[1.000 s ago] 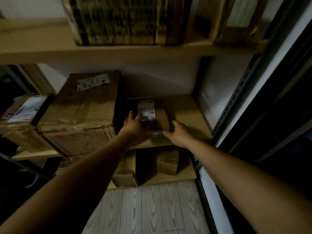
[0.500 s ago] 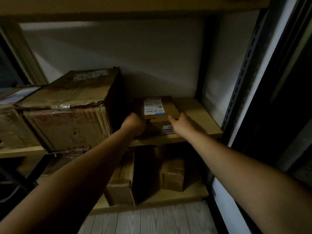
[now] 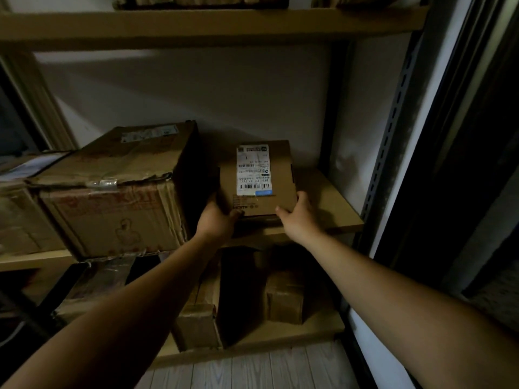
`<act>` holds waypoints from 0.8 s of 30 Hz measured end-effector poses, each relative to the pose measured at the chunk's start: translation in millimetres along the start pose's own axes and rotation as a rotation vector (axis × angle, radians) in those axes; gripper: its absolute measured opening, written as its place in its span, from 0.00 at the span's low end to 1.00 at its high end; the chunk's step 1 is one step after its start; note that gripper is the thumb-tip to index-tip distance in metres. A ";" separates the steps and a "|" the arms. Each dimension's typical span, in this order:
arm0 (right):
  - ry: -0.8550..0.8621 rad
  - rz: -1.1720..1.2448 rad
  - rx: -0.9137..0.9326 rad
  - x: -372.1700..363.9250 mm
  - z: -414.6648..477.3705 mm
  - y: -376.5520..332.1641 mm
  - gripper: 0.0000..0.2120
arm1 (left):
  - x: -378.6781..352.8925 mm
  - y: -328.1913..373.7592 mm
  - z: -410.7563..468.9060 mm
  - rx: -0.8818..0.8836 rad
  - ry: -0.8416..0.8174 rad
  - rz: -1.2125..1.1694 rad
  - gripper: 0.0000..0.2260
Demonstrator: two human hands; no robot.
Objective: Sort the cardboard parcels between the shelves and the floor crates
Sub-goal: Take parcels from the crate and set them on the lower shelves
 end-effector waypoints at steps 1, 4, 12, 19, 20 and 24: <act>0.004 0.002 0.001 -0.3 -0.1 -0.7 0.26 | 0.1 0.2 -0.2 -0.002 0.001 0.002 0.30; 0.021 0.006 0.014 -0.1 -0.5 -5.2 0.25 | 3.1 4.4 -0.2 -0.030 0.005 0.024 0.28; 0.023 0.007 0.014 -8.1 7.9 -8.7 0.28 | 10.7 10.4 5.2 -0.084 -0.039 0.156 0.20; -0.027 -0.093 -0.013 -16.7 6.1 -2.0 0.30 | 7.8 -1.1 7.4 -0.015 -0.166 0.208 0.22; -0.037 -0.110 -0.011 -16.1 5.8 -2.4 0.31 | 7.5 -0.7 7.7 0.000 -0.179 0.191 0.23; -0.039 -0.164 -0.040 -16.2 4.3 0.1 0.34 | 7.6 2.2 6.1 -0.011 -0.203 0.161 0.22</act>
Point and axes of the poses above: each hand's wrist, its own z-axis towards the middle knuckle, its own x-axis out of the back of the hand, y = z × x, the point moved 4 cm from there along z, towards the middle knuckle, and after that the axes turned 3 degrees about -y, right-handed, at the moved point
